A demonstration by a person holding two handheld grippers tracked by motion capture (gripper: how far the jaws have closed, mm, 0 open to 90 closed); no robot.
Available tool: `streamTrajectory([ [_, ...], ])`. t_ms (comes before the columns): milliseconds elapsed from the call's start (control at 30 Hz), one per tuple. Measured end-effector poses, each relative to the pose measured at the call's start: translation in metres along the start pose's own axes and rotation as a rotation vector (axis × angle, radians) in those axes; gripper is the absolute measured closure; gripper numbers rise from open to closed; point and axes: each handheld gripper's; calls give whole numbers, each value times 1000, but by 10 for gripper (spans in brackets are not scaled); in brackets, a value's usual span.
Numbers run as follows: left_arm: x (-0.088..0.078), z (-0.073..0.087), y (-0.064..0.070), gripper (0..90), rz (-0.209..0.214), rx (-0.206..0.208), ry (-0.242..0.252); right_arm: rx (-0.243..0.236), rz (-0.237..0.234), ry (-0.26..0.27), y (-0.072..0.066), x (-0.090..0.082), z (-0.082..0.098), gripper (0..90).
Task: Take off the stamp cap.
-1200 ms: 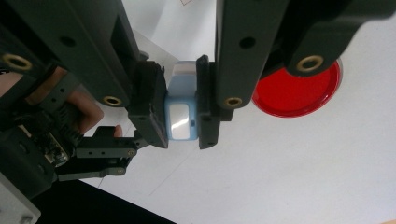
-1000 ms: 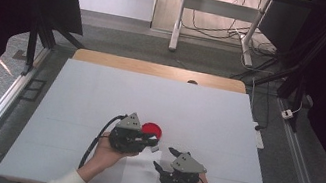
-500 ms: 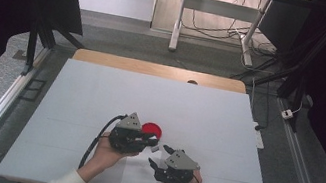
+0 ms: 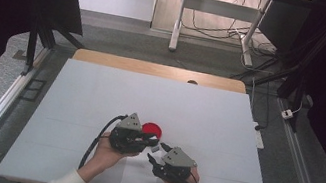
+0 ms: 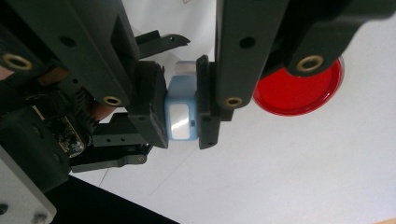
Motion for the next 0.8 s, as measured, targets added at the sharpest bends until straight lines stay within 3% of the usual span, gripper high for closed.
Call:
streamTrajectory([
  [800, 1, 0, 1, 748, 1, 0, 0, 48, -3, 5, 0, 3, -5, 583],
])
Point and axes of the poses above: each handheld gripper's, and its own axes: x roughly forward along the jaws, z roughly out of its underside, y roughly to its right, and after that the axes turned 7 degrees about -y, right-handed
